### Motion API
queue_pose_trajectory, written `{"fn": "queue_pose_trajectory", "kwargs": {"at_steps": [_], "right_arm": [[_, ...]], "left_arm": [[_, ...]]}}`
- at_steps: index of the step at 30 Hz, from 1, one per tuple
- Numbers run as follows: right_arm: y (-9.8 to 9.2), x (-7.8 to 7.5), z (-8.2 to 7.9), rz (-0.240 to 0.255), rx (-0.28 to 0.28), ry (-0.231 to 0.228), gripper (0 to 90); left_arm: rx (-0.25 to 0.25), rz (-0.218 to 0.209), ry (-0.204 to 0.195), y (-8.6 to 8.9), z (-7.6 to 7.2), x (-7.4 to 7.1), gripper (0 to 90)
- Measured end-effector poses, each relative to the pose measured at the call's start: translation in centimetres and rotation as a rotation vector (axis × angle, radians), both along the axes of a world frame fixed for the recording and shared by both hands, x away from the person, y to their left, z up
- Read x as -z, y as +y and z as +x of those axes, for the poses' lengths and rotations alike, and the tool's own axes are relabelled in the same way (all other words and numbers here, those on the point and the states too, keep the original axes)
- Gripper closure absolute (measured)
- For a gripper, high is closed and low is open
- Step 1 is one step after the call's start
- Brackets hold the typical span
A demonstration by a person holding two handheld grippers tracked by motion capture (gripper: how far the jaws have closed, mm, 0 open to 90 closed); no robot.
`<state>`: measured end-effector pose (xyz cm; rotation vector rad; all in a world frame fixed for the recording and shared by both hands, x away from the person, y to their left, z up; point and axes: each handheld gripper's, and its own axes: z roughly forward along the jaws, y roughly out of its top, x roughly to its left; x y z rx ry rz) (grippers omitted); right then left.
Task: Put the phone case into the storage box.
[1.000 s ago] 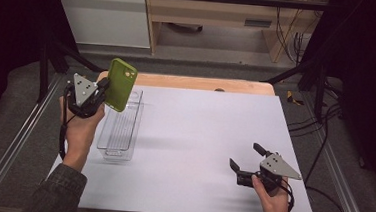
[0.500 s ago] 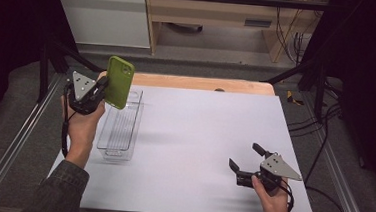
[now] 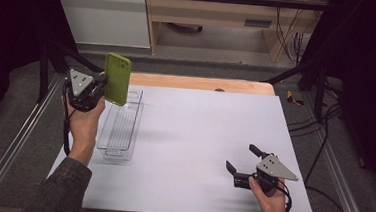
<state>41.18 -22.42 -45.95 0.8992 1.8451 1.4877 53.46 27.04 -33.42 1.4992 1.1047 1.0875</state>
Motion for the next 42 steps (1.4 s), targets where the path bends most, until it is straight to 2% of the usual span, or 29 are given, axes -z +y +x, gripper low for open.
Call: {"fn": "queue_pose_trajectory", "kwargs": {"at_steps": [3,9,23,32,42], "right_arm": [[0.0,0.0,0.0,-0.001,-0.002,-0.002,3.7],[0.0,0.0,-0.1,0.001,-0.005,-0.001,3.8],[0.1,0.0,-0.1,0.003,-0.012,0.001,3.8],[0.1,0.0,-0.1,0.019,-0.013,0.0,3.8],[0.2,0.0,0.0,0.012,-0.015,-0.001,3.8]], "left_arm": [[-0.019,-0.026,-0.003,-0.1,0.3,0.2,87.7],[-0.062,-0.053,0.001,-0.3,1.1,0.8,87.7],[-0.115,-0.081,-0.005,-0.5,2.9,1.9,87.6],[-0.137,-0.095,-0.002,-0.3,3.5,2.3,87.6],[-0.162,-0.11,-0.013,-0.1,4.0,2.5,87.6]]}}
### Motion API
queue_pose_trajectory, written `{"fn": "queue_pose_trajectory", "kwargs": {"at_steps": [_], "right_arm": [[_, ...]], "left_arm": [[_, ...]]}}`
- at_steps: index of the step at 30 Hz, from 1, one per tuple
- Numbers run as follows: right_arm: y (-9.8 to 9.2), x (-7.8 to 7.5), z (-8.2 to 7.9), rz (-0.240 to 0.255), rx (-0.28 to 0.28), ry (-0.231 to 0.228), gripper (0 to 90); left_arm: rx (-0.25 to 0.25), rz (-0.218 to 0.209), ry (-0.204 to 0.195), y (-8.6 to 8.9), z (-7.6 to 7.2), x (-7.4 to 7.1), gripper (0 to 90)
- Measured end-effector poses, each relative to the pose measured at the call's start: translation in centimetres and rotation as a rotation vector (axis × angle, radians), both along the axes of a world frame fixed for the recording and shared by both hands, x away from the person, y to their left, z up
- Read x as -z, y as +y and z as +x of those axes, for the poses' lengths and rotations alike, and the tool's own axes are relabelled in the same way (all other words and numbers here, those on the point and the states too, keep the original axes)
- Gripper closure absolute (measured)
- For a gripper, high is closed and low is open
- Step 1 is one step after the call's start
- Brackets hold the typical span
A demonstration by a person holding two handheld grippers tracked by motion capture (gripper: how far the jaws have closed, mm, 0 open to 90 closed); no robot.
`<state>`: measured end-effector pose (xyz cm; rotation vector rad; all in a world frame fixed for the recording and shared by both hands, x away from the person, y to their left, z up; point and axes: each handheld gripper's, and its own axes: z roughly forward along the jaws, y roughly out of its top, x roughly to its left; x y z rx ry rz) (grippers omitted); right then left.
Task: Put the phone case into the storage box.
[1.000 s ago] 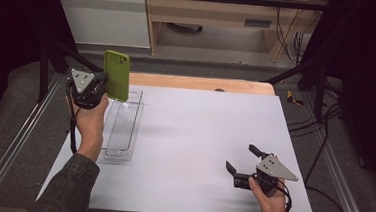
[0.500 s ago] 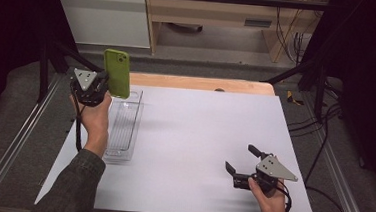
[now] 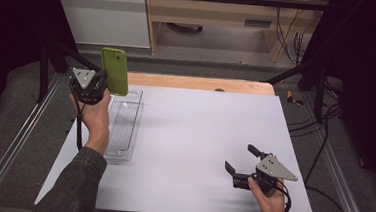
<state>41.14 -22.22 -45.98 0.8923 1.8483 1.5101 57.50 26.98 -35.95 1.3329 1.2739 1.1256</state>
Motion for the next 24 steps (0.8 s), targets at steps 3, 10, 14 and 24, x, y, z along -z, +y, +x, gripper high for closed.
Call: {"fn": "queue_pose_trajectory", "kwargs": {"at_steps": [3,10,14,24], "right_arm": [[0.03,0.0,0.0,-0.001,0.0,-0.001,3.8],[-0.01,0.01,0.02,-0.002,0.0,0.0,3.8],[0.06,0.01,0.03,0.001,-0.001,0.001,3.7],[-0.07,-0.04,0.02,0.004,0.002,0.003,3.6]], "left_arm": [[-0.002,0.001,0.005,-0.16,0.2,0.08,87.6],[-0.008,0.003,0.012,-0.35,0.58,0.21,87.6],[-0.01,0.005,0.011,-0.41,0.61,0.29,87.6],[-0.013,0.001,0.016,-0.56,0.54,0.46,87.6]]}}
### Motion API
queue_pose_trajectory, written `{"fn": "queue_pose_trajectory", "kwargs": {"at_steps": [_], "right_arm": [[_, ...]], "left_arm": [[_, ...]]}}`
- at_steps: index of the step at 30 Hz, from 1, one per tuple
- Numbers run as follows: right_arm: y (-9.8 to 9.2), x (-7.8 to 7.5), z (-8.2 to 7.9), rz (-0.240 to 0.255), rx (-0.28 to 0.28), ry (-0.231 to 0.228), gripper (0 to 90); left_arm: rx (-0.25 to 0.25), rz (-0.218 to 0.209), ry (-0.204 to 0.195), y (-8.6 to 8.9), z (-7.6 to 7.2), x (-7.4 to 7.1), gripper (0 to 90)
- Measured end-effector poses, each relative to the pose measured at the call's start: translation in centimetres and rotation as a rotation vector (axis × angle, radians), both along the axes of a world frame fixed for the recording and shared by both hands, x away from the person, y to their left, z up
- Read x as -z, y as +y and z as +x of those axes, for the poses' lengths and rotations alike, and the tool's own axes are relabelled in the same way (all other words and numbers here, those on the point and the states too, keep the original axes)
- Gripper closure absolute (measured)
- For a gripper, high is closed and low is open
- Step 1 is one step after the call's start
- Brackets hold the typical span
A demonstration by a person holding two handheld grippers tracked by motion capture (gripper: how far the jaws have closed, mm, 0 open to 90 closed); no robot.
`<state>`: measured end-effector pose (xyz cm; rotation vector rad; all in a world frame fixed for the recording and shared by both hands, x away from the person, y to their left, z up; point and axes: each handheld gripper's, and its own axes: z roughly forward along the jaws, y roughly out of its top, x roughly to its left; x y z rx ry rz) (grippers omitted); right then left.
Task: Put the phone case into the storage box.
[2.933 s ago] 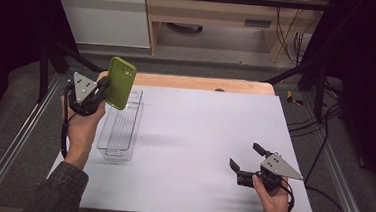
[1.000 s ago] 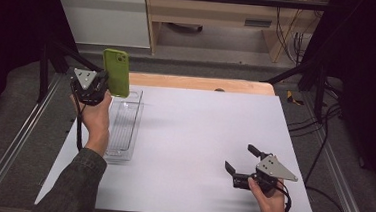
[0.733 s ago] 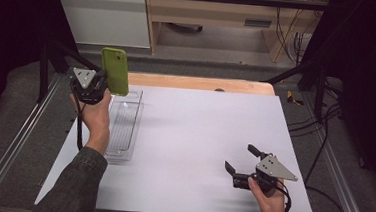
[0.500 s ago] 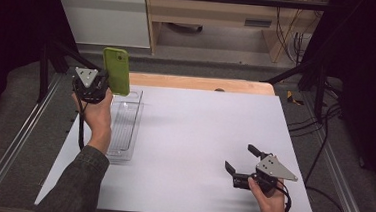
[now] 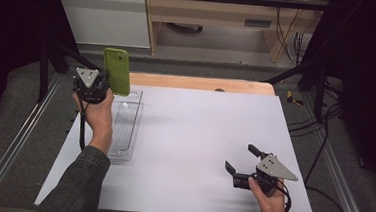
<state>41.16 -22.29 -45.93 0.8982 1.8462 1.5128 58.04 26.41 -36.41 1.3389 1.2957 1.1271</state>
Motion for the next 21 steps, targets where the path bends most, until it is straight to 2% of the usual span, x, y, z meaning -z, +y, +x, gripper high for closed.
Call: {"fn": "queue_pose_trajectory", "kwargs": {"at_steps": [21], "right_arm": [[0.0,0.0,0.0,-0.002,-0.001,-0.001,3.6]], "left_arm": [[0.01,-0.013,0.021,-0.7,0.3,1.0,87.6]]}}
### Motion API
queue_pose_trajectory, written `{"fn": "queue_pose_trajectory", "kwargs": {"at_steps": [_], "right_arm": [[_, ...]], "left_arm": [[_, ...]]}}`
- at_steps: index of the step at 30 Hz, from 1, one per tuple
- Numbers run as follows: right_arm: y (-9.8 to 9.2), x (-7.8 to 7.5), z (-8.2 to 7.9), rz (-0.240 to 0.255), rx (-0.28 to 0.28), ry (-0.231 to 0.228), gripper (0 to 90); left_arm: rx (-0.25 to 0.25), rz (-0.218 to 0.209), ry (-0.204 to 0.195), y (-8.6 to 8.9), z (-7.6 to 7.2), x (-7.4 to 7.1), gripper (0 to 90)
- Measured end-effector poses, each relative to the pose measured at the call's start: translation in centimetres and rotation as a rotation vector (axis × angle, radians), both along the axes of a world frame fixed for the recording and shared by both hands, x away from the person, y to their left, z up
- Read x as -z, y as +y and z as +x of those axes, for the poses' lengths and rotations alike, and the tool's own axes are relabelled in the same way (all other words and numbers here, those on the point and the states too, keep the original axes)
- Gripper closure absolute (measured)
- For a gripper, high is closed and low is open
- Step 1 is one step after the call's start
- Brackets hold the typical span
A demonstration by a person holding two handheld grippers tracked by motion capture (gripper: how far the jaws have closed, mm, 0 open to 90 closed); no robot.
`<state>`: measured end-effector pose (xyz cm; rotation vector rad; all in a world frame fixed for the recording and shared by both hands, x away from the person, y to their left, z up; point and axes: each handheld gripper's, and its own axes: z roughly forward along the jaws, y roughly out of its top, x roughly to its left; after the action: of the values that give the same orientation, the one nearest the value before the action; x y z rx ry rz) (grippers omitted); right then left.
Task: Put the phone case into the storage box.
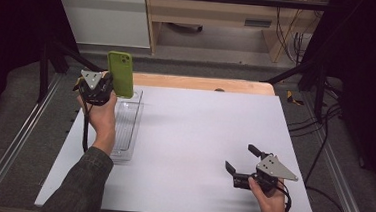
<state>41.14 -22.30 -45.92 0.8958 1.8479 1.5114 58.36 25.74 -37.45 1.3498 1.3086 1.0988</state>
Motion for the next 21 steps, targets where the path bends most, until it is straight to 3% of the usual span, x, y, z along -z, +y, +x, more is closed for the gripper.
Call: {"fn": "queue_pose_trajectory", "kwargs": {"at_steps": [21], "right_arm": [[-0.43,-0.29,-0.08,0.008,0.012,-0.012,3.4]], "left_arm": [[0.003,-0.028,0.023,-0.52,0.35,0.52,87.6]]}}
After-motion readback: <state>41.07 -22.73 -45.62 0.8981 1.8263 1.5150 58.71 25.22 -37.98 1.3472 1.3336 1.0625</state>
